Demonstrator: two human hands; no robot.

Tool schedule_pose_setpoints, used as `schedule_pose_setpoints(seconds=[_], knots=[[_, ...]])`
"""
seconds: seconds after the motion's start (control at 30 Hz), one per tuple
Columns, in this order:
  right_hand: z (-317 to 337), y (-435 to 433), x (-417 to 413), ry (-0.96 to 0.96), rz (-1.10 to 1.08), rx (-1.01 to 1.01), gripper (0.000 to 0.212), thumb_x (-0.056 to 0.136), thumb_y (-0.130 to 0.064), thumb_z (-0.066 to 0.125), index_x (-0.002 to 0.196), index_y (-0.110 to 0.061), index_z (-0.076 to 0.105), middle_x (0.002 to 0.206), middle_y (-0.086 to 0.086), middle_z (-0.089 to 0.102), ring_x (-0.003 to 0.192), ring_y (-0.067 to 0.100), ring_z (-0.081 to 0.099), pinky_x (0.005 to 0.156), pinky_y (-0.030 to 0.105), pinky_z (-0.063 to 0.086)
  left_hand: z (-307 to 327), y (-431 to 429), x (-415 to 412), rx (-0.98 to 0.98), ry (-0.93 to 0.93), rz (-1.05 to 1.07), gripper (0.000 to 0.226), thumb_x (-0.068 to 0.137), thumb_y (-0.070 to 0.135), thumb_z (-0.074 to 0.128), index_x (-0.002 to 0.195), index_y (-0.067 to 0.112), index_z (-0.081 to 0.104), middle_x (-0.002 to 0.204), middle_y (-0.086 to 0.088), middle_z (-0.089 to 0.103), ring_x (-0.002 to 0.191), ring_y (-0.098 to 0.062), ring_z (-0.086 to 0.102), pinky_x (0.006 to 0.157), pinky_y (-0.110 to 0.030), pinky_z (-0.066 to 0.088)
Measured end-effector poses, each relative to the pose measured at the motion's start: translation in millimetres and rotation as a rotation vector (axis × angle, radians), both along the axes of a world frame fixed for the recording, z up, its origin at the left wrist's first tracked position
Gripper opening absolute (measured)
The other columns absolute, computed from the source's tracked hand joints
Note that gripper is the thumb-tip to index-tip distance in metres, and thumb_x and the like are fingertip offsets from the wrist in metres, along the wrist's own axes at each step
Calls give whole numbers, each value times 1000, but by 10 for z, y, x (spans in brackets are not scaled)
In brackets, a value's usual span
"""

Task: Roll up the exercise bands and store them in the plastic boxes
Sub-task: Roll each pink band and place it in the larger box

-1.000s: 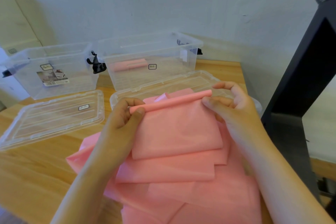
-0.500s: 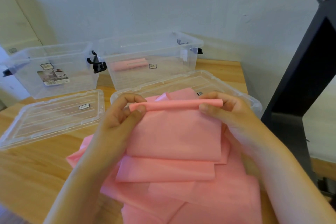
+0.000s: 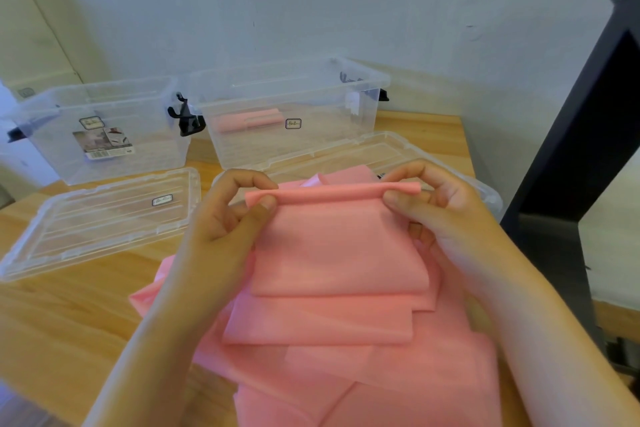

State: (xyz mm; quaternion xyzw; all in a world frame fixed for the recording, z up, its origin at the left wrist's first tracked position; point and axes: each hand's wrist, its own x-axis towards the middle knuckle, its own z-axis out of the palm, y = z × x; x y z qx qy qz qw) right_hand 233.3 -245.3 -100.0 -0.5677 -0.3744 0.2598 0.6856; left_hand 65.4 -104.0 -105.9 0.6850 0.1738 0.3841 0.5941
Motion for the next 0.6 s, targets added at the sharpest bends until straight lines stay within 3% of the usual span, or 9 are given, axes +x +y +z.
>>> schedule_pose_setpoints(seconds=[0.17,0.3,0.4,0.53,0.6], knots=[[12,-16,23,54,68,18,12,72,-8,65,82,-15,61,53,-10,54,45,0,48,43,10,37,14,30,-45,-114,-25,-48,9,77,21,67,82,28,65,52,2,50,48,-10,42,44,-20,30],[-3,-18,57,40,114,-19,23,65,-6,78,76,-23,68,65,-4,62,62,10,56,55,17,41,3,63,-63,-93,-36,-46,14,73,32,76,80,27,65,59,7,47,57,-9,35,56,-31,19],[1,-21,58,23,53,-34,18,66,-12,80,75,-22,67,61,-5,61,57,5,56,50,12,38,6,33,-38,-26,-4,-1,18,75,20,78,80,18,61,53,11,51,48,-2,39,46,-15,30],[-16,0,66,-42,-6,-54,21,79,-4,69,96,-16,68,70,-6,68,66,2,60,59,11,46,-10,38,-19,-9,37,-10,18,80,4,67,94,15,64,74,2,67,63,-3,58,57,-11,46],[-10,9,50,-66,-18,-58,21,80,0,68,95,-15,69,71,-8,69,67,0,60,61,9,46,-1,37,-12,31,51,-13,18,84,-3,62,94,11,65,77,9,68,68,1,60,62,-9,46]])
